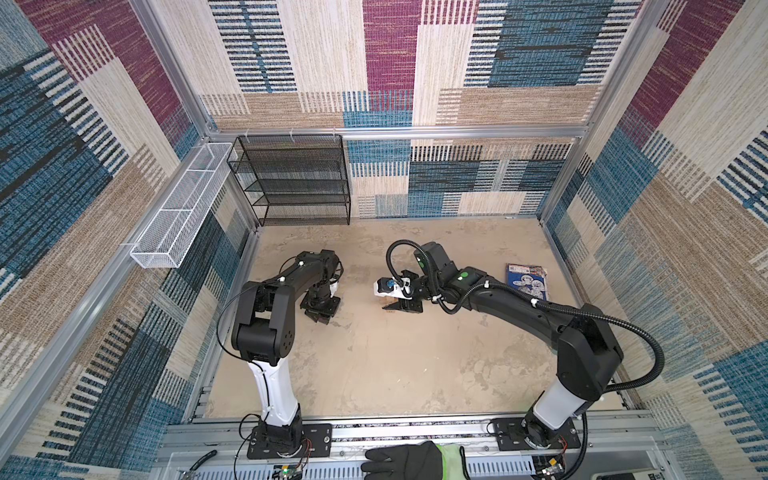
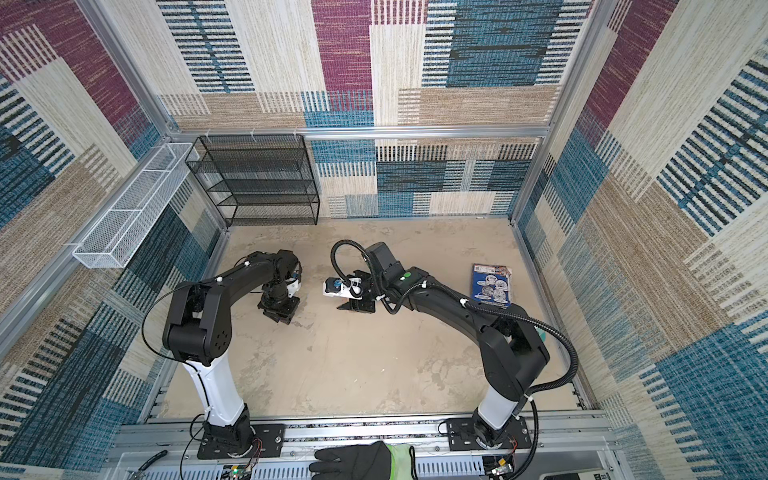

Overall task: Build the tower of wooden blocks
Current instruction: 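Raise the purple prism high with the left gripper while the right gripper rises toward it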

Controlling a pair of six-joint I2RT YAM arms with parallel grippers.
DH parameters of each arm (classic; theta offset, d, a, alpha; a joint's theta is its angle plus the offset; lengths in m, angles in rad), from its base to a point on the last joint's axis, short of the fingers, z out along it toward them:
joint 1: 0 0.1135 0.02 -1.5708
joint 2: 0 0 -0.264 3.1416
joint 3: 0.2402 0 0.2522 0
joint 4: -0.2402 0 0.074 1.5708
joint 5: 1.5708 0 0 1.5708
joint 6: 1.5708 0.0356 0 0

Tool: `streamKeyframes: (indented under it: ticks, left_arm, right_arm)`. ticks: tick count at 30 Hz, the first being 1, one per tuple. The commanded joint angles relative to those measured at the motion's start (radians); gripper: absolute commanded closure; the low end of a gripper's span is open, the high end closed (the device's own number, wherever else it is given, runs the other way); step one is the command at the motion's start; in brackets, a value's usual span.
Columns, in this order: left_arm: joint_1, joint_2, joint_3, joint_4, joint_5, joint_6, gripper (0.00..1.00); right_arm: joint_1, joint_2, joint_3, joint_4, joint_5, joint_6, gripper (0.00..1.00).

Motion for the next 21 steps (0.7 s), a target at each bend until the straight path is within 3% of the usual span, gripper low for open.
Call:
streamKeyframes:
  ticks: [1,9,16,19,21]
  left_arm:
    - [0.000,-0.016,0.008,-0.014,0.029,-0.007,0.80]
    - [0.001,-0.068,0.023,-0.004,0.057,-0.024,0.84]
    - [0.002,-0.210,0.025,0.059,0.140,-0.040,0.89]
    - [0.002,-0.261,0.048,0.083,0.171,-0.039,1.00]
    - [0.002,-0.292,0.071,0.099,0.188,-0.039,1.00]
  right_arm:
    - [0.001,-0.004,0.006,0.009,-0.031,-0.008,0.49]
    - [0.001,-0.052,-0.024,0.072,-0.043,0.016,0.49]
    - [-0.023,-0.148,-0.053,0.191,-0.056,0.108,0.50]
    - [-0.047,-0.204,-0.079,0.279,-0.045,0.178,0.51]
    - [-0.065,-0.240,-0.100,0.351,-0.028,0.231,0.51]
